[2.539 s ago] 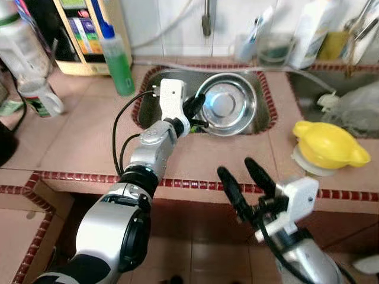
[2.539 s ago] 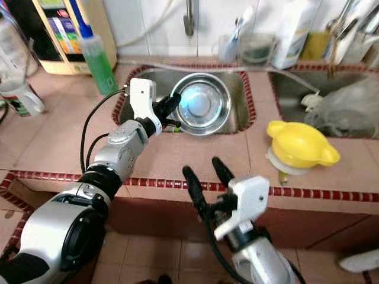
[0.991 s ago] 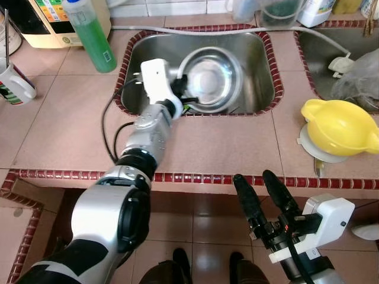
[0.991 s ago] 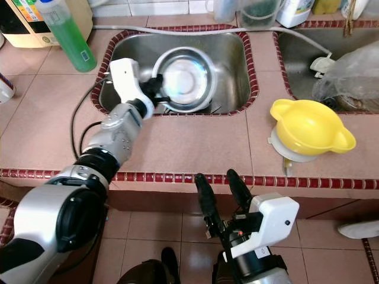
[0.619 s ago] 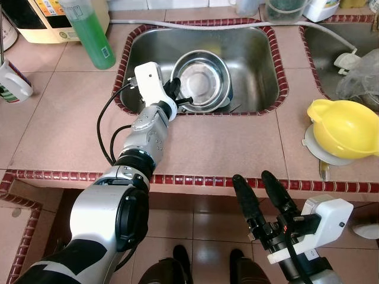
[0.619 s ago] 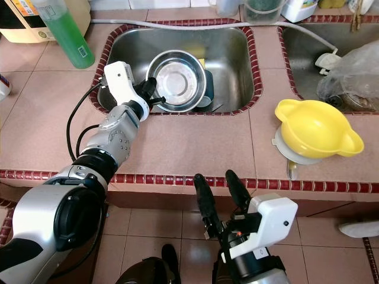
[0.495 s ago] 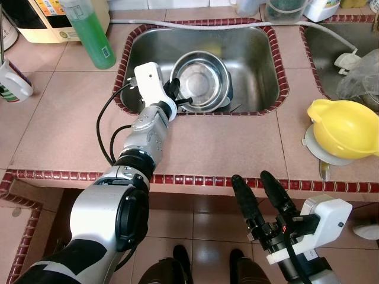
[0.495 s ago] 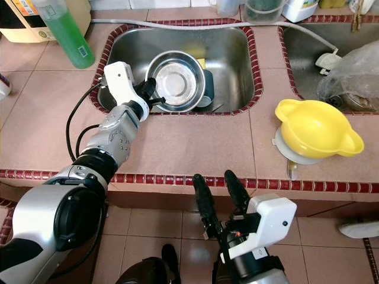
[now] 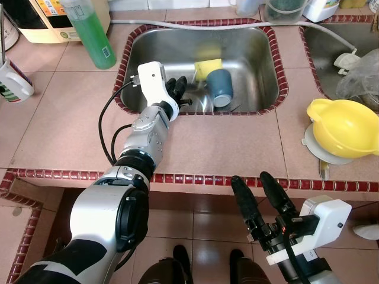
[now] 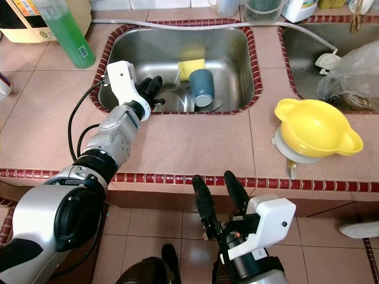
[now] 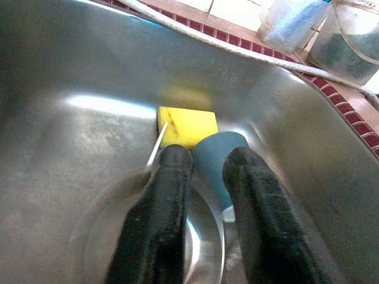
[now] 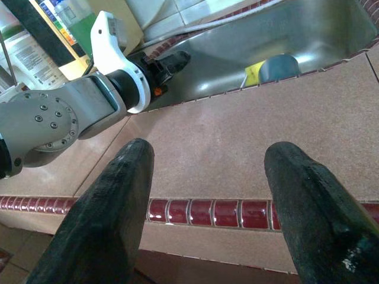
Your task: Kitchen organization
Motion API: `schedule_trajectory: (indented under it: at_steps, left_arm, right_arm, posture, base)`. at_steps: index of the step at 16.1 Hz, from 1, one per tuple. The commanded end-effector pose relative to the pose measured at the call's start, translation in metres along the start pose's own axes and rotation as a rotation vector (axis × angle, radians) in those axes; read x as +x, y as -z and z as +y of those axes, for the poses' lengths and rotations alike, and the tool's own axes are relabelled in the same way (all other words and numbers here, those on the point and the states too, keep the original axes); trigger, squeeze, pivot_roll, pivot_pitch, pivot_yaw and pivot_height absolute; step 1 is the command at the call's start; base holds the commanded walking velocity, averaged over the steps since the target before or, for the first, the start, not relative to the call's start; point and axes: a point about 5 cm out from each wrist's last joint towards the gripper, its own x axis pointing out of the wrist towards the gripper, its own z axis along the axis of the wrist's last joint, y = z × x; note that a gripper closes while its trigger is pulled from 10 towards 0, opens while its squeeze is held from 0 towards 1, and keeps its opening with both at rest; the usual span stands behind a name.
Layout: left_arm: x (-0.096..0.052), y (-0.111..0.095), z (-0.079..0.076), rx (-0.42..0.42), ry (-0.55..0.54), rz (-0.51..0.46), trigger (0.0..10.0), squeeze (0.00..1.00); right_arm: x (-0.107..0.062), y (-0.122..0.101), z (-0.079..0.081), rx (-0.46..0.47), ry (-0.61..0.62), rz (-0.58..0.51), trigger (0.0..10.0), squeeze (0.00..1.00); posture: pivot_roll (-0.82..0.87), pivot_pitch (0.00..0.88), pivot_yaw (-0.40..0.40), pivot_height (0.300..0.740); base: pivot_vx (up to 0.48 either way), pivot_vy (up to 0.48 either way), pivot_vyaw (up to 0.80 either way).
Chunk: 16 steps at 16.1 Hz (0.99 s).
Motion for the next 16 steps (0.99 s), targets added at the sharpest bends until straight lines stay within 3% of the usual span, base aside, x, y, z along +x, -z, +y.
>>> schedule_trajectory:
  at_steps: [1, 6, 7, 11, 16]
  left_arm:
    - [-0.002, 0.004, 0.004, -0.002, -0.007, 0.012, 10.0, 1.00]
    - [-0.002, 0.002, 0.004, 0.009, 0.004, 0.000, 10.0, 1.00]
    - [-0.002, 0.001, 0.003, 0.005, 0.035, -0.009, 10.0, 0.00]
    - [-0.005, -0.001, 0.008, 0.025, 0.071, -0.039, 10.0, 0.00]
    - [-0.021, 0.009, 0.033, 0.058, 0.079, -0.049, 10.0, 0.00]
  right_arm:
    - [-0.002, -0.004, 0.002, 0.006, 0.000, -0.016, 10.0, 0.00]
    - [0.003, -0.003, -0.001, -0.008, -0.001, -0.029, 10.0, 0.00]
    - [0.005, -0.004, -0.003, -0.023, -0.001, -0.036, 10.0, 0.00]
    - [0.020, -0.009, -0.018, -0.124, -0.001, -0.075, 10.0, 0.00]
    - [0.042, -0.010, -0.028, -0.179, -0.023, -0.128, 10.0, 0.00]
  posture:
    - [-0.28, 0.314, 0.129, 0.740]
    - [-0.27, 0.299, 0.134, 0.740]
    - [-0.26, 0.295, 0.136, 0.740]
    - [-0.23, 0.254, 0.135, 0.740]
    - [-0.21, 0.181, 0.152, 0.740]
  base:
    - [0.000, 0.000, 0.00]
    - [0.000, 0.000, 0.00]
    - [0.000, 0.000, 0.00]
    - [0.000, 0.000, 0.00]
    - [0.000, 0.000, 0.00]
